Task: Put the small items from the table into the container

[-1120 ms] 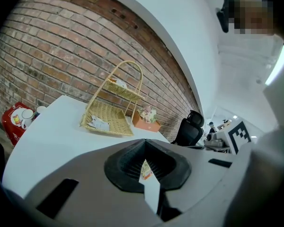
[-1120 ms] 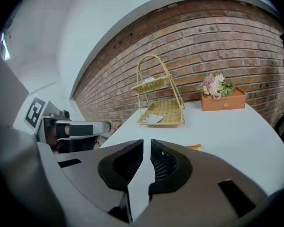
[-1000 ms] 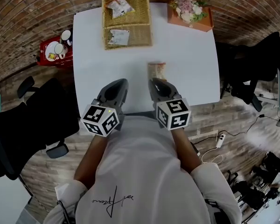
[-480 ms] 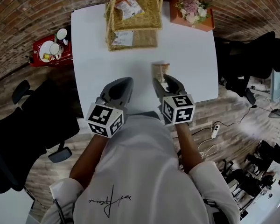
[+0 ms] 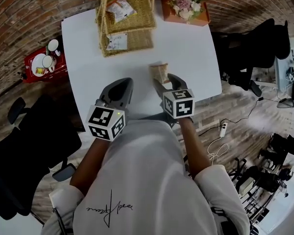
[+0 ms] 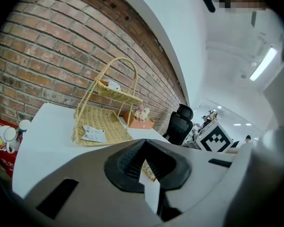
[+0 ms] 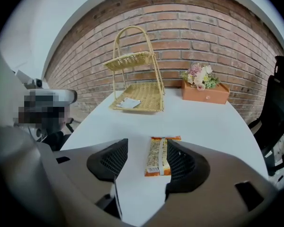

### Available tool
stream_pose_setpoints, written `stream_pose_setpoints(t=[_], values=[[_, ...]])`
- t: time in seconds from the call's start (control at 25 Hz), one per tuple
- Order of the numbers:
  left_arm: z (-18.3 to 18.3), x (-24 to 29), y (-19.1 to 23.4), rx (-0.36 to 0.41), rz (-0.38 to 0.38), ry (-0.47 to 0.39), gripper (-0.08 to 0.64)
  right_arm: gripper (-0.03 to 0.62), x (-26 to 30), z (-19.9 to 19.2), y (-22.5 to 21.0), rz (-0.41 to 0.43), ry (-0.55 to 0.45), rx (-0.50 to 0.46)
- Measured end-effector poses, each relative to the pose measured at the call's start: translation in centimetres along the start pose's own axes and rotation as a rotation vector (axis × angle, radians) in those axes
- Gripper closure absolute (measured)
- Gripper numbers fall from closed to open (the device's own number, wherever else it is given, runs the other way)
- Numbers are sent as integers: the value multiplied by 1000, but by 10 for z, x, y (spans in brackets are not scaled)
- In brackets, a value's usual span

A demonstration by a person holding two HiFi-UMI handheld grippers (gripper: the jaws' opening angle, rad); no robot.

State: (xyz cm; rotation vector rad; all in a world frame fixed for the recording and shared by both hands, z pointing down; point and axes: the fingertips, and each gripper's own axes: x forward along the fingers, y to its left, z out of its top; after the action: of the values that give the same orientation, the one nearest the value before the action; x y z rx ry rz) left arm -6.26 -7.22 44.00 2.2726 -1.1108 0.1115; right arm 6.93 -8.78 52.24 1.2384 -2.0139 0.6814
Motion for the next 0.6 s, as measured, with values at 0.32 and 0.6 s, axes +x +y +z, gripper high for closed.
stream_pose_setpoints(t=[0.32, 0.6], values=[[6, 9, 11, -9, 16, 1, 551, 365, 21, -13, -16, -3, 78, 17], [7, 12, 17, -42, 31, 9, 551, 365, 37, -23, -24, -1, 140, 32]])
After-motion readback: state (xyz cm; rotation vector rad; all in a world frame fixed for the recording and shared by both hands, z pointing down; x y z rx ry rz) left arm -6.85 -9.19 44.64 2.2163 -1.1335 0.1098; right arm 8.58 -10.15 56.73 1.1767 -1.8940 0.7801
